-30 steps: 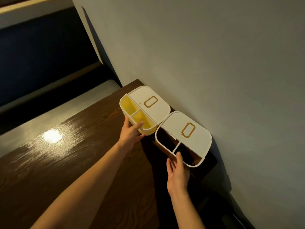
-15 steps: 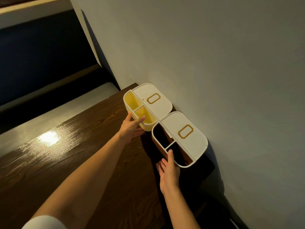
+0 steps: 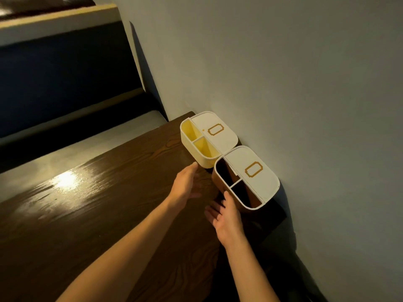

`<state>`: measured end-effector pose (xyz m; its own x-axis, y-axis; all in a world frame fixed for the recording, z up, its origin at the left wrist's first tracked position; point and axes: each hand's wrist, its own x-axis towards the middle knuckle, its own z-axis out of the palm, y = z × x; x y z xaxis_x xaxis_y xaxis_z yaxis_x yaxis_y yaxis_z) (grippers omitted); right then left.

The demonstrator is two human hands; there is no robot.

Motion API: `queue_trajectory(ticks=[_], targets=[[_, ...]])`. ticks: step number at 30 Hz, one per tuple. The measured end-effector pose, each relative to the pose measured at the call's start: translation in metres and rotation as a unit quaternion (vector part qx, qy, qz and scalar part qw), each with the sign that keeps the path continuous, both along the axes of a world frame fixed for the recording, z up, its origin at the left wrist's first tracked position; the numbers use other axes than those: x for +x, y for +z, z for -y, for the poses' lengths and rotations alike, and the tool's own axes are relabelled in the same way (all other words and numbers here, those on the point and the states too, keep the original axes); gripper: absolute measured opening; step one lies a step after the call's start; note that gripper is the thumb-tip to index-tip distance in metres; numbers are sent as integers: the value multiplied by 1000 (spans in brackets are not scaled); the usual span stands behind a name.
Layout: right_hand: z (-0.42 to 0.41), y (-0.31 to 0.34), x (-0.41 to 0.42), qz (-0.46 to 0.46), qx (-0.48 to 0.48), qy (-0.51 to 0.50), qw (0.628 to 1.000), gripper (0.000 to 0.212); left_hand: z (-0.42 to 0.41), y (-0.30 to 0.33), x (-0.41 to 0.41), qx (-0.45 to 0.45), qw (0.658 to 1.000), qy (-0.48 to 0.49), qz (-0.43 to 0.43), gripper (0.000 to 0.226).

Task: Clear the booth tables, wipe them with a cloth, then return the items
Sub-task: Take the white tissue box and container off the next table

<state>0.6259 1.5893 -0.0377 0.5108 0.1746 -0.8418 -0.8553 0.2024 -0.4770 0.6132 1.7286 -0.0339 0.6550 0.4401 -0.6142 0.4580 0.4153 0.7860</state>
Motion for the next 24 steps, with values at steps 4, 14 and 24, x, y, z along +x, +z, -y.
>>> queue_trajectory(ticks=[4,14,24], targets=[[-31,36,-39,105,-43,98,989,47,-12,32,-64,42,999,-4,21,62],[-124,108,-203,262,19,266,927,46,-66,113,-285,120,981,121,87,52],[-193,149,-454,307,104,412,851,23,-101,146,-561,142,935,314,86,43]])
